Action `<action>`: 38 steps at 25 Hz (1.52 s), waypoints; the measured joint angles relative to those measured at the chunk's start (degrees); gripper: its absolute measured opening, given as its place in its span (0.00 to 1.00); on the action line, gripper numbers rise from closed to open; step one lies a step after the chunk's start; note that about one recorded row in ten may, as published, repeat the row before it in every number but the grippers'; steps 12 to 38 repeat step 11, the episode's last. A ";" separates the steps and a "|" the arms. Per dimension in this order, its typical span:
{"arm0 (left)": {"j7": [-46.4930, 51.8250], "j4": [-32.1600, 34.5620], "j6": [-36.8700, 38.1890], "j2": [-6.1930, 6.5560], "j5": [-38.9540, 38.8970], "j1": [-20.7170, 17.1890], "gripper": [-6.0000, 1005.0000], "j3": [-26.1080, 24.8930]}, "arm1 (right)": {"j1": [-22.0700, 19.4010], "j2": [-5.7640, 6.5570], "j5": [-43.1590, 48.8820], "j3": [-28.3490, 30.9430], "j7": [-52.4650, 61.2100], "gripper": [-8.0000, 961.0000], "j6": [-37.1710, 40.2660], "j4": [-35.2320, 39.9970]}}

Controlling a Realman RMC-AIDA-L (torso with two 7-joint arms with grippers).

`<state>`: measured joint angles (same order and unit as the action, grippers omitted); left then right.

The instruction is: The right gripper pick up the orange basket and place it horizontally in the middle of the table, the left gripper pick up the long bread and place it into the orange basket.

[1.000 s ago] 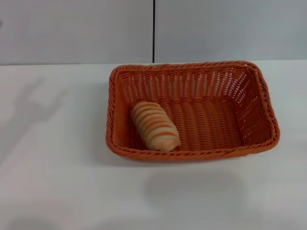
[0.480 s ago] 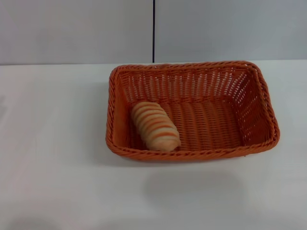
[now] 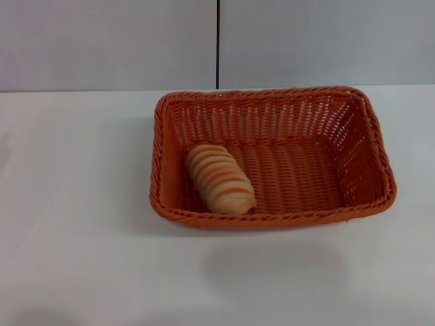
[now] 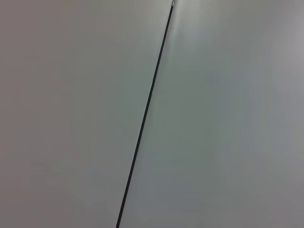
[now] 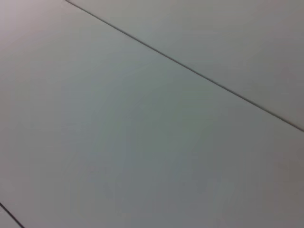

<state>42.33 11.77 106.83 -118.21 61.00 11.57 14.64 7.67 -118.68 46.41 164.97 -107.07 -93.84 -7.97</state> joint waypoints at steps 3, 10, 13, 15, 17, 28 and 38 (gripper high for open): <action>-0.02 -0.01 -0.02 0.00 -0.01 0.06 0.84 -0.02 | 0.13 -0.07 -0.84 0.00 -0.02 0.48 0.09 0.47; -0.04 -0.63 -0.13 0.00 -0.01 0.05 0.84 -0.05 | 0.27 -0.07 -0.90 0.00 -0.06 0.48 0.21 0.88; -0.05 -0.63 -0.18 -0.02 -0.01 0.03 0.84 -0.05 | 0.32 -0.07 -0.90 0.00 -0.06 0.48 0.29 0.90; -0.05 -0.63 -0.18 -0.02 -0.01 0.03 0.84 -0.05 | 0.32 -0.07 -0.90 0.00 -0.06 0.48 0.29 0.90; -0.05 -0.63 -0.18 -0.02 -0.01 0.03 0.84 -0.05 | 0.32 -0.07 -0.90 0.00 -0.06 0.48 0.29 0.90; -0.05 -0.63 -0.18 -0.02 -0.01 0.03 0.84 -0.05 | 0.32 -0.07 -0.90 0.00 -0.06 0.48 0.29 0.90; -0.05 -0.63 -0.18 -0.02 -0.01 0.03 0.84 -0.05 | 0.32 -0.07 -0.90 0.00 -0.06 0.48 0.29 0.90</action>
